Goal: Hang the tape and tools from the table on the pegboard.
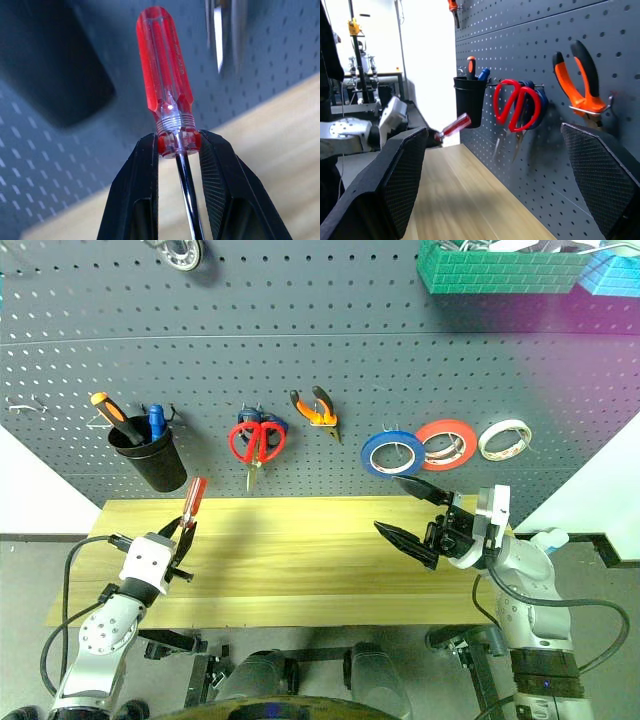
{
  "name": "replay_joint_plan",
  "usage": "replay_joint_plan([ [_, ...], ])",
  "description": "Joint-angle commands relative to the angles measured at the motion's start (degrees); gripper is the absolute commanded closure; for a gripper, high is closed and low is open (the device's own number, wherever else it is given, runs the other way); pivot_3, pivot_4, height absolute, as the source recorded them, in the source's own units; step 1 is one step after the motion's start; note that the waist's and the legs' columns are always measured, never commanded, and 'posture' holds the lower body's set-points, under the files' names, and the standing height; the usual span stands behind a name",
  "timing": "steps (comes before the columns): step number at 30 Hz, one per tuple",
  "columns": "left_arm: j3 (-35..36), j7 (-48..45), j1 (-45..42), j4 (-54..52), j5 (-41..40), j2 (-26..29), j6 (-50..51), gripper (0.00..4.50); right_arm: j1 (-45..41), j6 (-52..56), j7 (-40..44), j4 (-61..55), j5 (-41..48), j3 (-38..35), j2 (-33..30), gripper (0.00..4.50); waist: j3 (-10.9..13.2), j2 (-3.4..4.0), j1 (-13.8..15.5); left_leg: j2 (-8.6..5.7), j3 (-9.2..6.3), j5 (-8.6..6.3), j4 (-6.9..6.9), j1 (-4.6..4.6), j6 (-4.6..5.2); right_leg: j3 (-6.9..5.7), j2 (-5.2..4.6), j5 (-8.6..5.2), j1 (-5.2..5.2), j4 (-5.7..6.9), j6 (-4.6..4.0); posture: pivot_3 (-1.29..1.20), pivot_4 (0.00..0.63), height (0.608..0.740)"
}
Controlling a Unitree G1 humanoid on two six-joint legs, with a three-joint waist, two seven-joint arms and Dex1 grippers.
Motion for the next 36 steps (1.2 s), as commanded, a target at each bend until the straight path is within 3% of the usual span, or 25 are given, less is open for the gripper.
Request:
replay_joint_plan([
  [1,0.17,1.2,-1.34,-4.27,1.85,1.15,-2.82,3.69,-1.48,-1.46,1.95,2.14,1.41,-1.89,1.07,0.0,-0.32,0.11,0.06,0.0,0.0,0.0,0.0,0.03,0.0,0.0,0.01,0.0,0.02,0.0,0.0,-0.07,0.0,0.734],
  [8,1.52,2.41,-3.24,-7.52,2.99,1.9,-2.3,3.69,-1.99,-0.22,1.54,1.52,3.17,-2.21,2.96,0.0,-0.86,0.48,0.69,0.0,0.01,0.0,0.01,0.14,0.0,0.02,0.02,0.0,0.11,0.06,0.0,-0.07,0.0,0.734],
  [21,6.9,3.03,-13.53,-8.58,-0.01,5.82,3.11,3.69,-0.02,3.85,-0.21,1.22,7.44,-3.8,6.71,0.0,-0.99,0.44,1.34,0.0,0.04,0.0,0.02,0.83,0.01,0.05,0.05,-0.01,0.73,0.11,-0.01,-0.06,0.0,0.734],
  [36,10.77,2.67,-23.36,-3.6,-5.25,9.0,5.92,3.69,1.92,4.99,-2.73,-1.72,8.29,-3.42,11.37,0.0,-1.08,0.44,1.33,0.01,0.05,0.01,0.06,0.85,-0.01,0.09,0.08,0.0,0.69,0.25,-0.01,-0.06,0.0,0.734],
])
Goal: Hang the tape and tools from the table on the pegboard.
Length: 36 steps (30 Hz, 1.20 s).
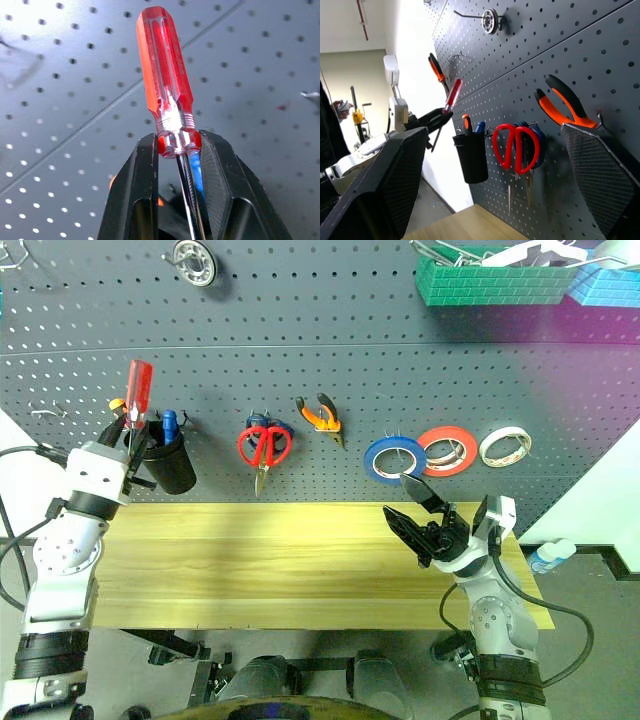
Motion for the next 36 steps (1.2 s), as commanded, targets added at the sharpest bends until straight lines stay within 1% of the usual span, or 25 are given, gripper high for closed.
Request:
replay_joint_plan([
  [1,2.58,0.28,-2.96,0.35,-1.78,1.64,0.26,3.69,-0.02,-0.82,0.4,-2.71,0.06,-0.45,0.18,0.0,-0.01,0.0,-0.05,0.0,0.0,0.0,0.0,0.0,0.0,0.0,0.0,0.0,0.0,0.0,0.0,-0.06,0.0,0.734],
  [10,1.64,-0.6,-11.61,5.54,-2.55,3.69,-0.42,3.69,0.6,-1.5,1.19,-1.73,-0.77,-0.79,0.13,0.0,-0.06,-0.08,-0.05,0.0,0.0,0.0,0.0,-0.01,-0.01,0.0,0.01,0.0,-0.01,0.01,0.0,-0.07,0.0,0.734],
  [18,1.43,-1.13,-16.99,13.21,-2.82,3.75,-4.76,3.69,1.28,-2.18,1.39,-1.47,-1.61,-1.01,-0.23,0.0,-0.08,-0.1,-0.2,0.0,0.01,0.01,0.0,-0.02,-0.02,0.02,0.04,0.0,-0.06,0.05,0.0,-0.08,0.0,0.734],
  [24,1.5,-1.62,-17.87,18.72,-4.87,2.4,-8.62,3.69,2.29,-2.03,2.19,-1.87,-2.04,-1.07,-1.2,0.0,-0.11,-0.14,-0.19,0.0,0.01,0.01,0.01,-0.01,-0.03,0.02,0.03,0.0,-0.06,0.07,0.0,-0.09,0.0,0.734],
  [29,0.97,-1.47,-18.38,23.08,-4.68,2.09,-11.52,3.69,2.99,-4.01,3.37,-0.8,-4.76,-0.28,-1.71,0.0,-0.16,-0.2,-0.23,0.0,0.01,0.02,0.02,-0.01,-0.03,0.02,0.03,0.0,-0.07,0.08,0.0,-0.09,0.0,0.734],
  [36,0.16,-1.78,-20.48,27.95,-4.65,1.8,-14.52,3.69,2.56,-3.46,3.8,-0.31,-4.61,-0.8,-2.01,0.0,-0.23,-0.3,-0.2,0.0,0.01,0.02,0.04,-0.01,-0.04,0.02,0.03,0.01,-0.07,0.1,0.0,-0.09,0.0,0.734],
])
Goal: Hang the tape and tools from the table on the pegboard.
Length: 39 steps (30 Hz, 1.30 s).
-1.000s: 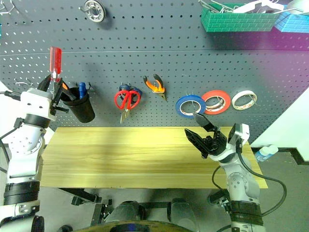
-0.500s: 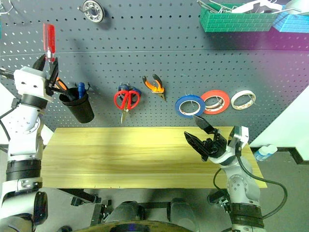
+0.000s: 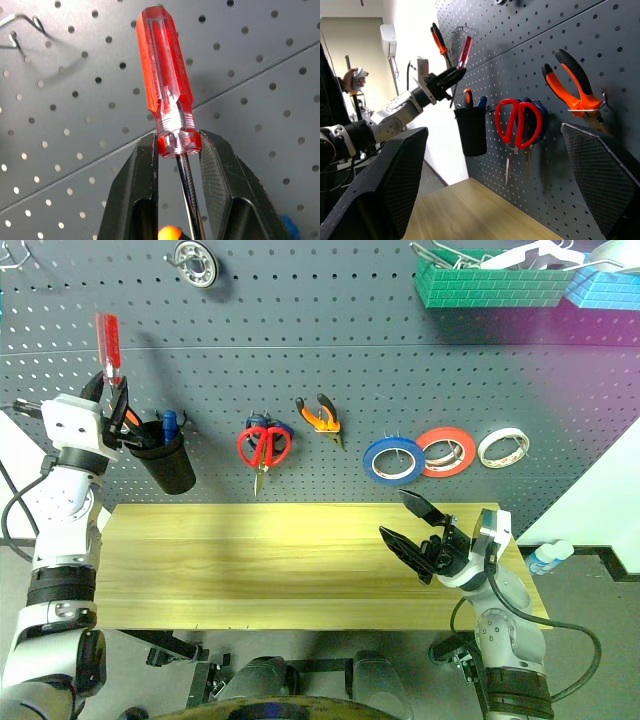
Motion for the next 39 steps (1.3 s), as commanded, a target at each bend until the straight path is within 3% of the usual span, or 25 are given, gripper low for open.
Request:
replay_joint_plan([
  [1,-0.18,0.04,-3.22,0.9,-0.74,0.3,-2.67,3.69,-0.72,-0.46,0.45,-0.62,0.43,-0.73,-0.68,0.0,-0.01,-0.02,0.06,0.0,0.0,0.0,0.0,0.0,0.0,0.0,0.0,0.0,0.0,0.0,0.0,-0.09,0.0,0.734],
  [11,-1.85,-0.19,-6.65,8.08,-0.48,-0.4,-6.45,3.69,-0.66,-0.76,0.09,-0.32,-0.01,-0.99,-1.21,0.0,-0.04,-0.04,-0.17,0.0,0.0,0.0,0.02,-0.01,0.0,0.0,0.0,0.0,-0.01,0.01,0.0,-0.1,0.0,0.734],
  [23,-1.89,-0.29,-0.63,8.6,-1.55,-2.32,-8.01,3.69,-0.54,-0.96,0.08,-0.1,-0.53,-1.26,-1.74,0.0,-0.06,-0.02,-0.19,0.0,0.01,0.0,0.03,0.01,0.0,0.01,0.0,0.0,-0.02,0.08,0.0,-0.1,0.005,0.734],
  [34,0.33,1.64,2.98,6.46,-4.83,-3.69,-5.71,0.02,-1.72,-0.87,0.52,1.14,-0.66,-1.4,-1.87,0.0,-0.16,-0.05,-0.13,0.0,0.01,0.04,0.09,0.08,-0.06,0.02,0.0,0.0,-0.01,0.28,-0.01,-0.1,0.004,0.734],
  [39,0.01,1.27,3.78,2.7,-5.86,-4.27,-4.46,0.02,-2.06,-0.6,-0.08,0.68,-0.73,-1.38,-1.71,0.0,-0.19,-0.09,-0.1,0.0,0.01,0.04,0.11,0.08,-0.06,0.02,0.0,0.0,-0.01,0.29,-0.01,-0.09,0.004,0.734],
])
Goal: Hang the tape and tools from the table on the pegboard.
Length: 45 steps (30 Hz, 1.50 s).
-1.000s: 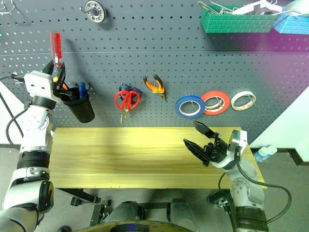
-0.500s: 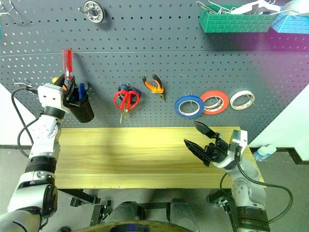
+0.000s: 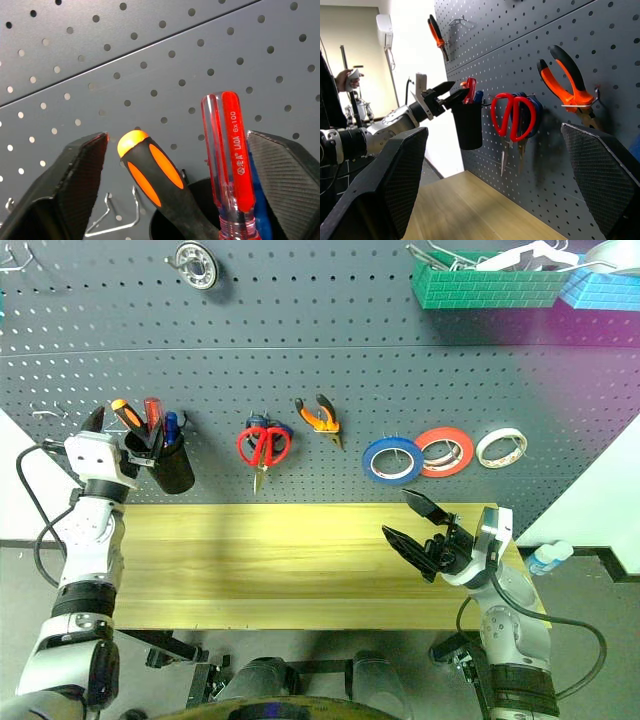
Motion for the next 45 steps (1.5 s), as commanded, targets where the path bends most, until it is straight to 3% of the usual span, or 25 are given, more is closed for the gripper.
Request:
replay_joint_plan([
  [1,0.78,-0.22,-0.03,-5.33,-1.72,-0.01,0.68,0.02,-1.19,-0.38,-0.49,-1.08,0.47,-0.67,-0.4,0.0,-0.01,-0.02,-0.01,0.0,0.0,0.0,0.0,0.0,0.0,0.0,0.0,0.0,0.0,0.0,0.0,-0.1,0.003,0.734],
  [10,-0.96,-0.71,3.47,-20.56,-3.24,-2.77,6.02,0.02,-1.81,1.69,-2.8,-4.74,1.43,-0.45,-0.85,0.0,-0.05,-0.03,0.01,0.0,0.0,0.0,0.01,-0.01,-0.01,0.02,0.0,0.0,-0.01,0.01,-0.01,-0.08,0.0,0.734],
  [18,-10.62,-12.45,9.2,-30.81,-8.59,-6.09,12.75,0.02,-4.81,2.67,-5.06,-5.39,0.47,0.75,-0.67,0.0,-0.21,0.04,0.1,0.0,0.02,0.01,0.03,0.07,-0.01,0.05,0.03,0.01,0.07,0.03,-0.03,-0.08,0.0,0.734],
  [26,-14.94,-22.54,12.19,-30.01,-12.05,-5.44,20.46,0.02,-7.52,1.54,-5.33,-3.6,-1.37,1.41,-1.07,0.0,-0.26,0.11,-0.05,0.01,0.02,0.02,0.03,0.07,0.0,0.08,0.11,0.0,0.06,0.03,-0.04,-0.08,0.0,0.734],
  [31,-15.42,-29.53,14.4,-30.14,-20.64,-3.94,37.42,0.02,-8.26,-0.29,-4.33,-1.65,-3.39,1.6,-1.53,0.0,-0.27,0.12,-0.11,0.01,0.01,0.02,0.03,0.09,0.01,0.1,0.14,-0.01,0.06,0.03,-0.04,-0.08,0.0,0.734],
  [38,-14.52,-34.15,16.62,-28.91,-19.3,-1.75,38.68,0.02,-7.82,-6.33,-0.29,3.08,-10.31,4.28,-4.29,0.0,-0.27,0.13,-0.08,0.01,0.01,0.02,0.03,0.09,0.01,0.11,0.14,-0.02,0.06,0.02,-0.05,-0.08,0.0,0.734],
  [45,-13.08,-27.74,20.63,-26.98,-15.37,-6.33,34.08,0.02,-5.58,-2.09,-14.56,6.71,-12.98,3.94,0.39,0.0,-0.38,0.14,0.0,0.02,0.01,0.02,0.02,0.14,0.0,0.17,0.14,-0.03,0.08,0.02,-0.06,-0.06,0.0,0.734],
])
